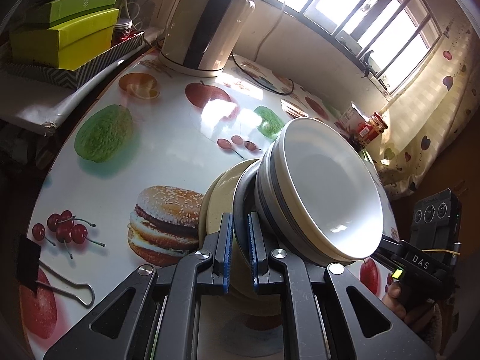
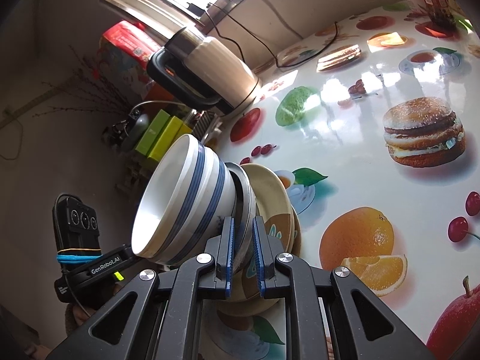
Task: Organize plates and bowls
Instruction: 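Lower the bowl stack onto the cream plates with both tools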
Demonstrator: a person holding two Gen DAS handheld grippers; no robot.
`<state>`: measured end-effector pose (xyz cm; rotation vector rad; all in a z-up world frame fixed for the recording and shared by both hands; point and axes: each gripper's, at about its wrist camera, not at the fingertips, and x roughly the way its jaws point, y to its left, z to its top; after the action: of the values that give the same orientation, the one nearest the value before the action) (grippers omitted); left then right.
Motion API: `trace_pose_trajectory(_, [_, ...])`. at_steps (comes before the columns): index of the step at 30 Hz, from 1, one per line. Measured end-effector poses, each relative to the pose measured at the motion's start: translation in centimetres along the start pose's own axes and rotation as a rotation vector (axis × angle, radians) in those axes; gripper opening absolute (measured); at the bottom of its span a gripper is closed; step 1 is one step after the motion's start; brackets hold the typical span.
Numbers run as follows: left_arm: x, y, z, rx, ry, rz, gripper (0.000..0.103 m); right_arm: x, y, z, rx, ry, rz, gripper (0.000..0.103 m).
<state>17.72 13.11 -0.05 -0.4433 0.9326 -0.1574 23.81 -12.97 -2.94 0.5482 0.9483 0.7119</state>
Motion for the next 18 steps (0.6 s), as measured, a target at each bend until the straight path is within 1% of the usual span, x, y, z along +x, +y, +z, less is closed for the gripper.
trace_pose_trajectory(18, [0.18, 0.36, 0.05, 0.0, -0.002, -0.009, 0.009, 0.65, -0.45, 0.0, 0.024, 0.01, 0.002, 0.013])
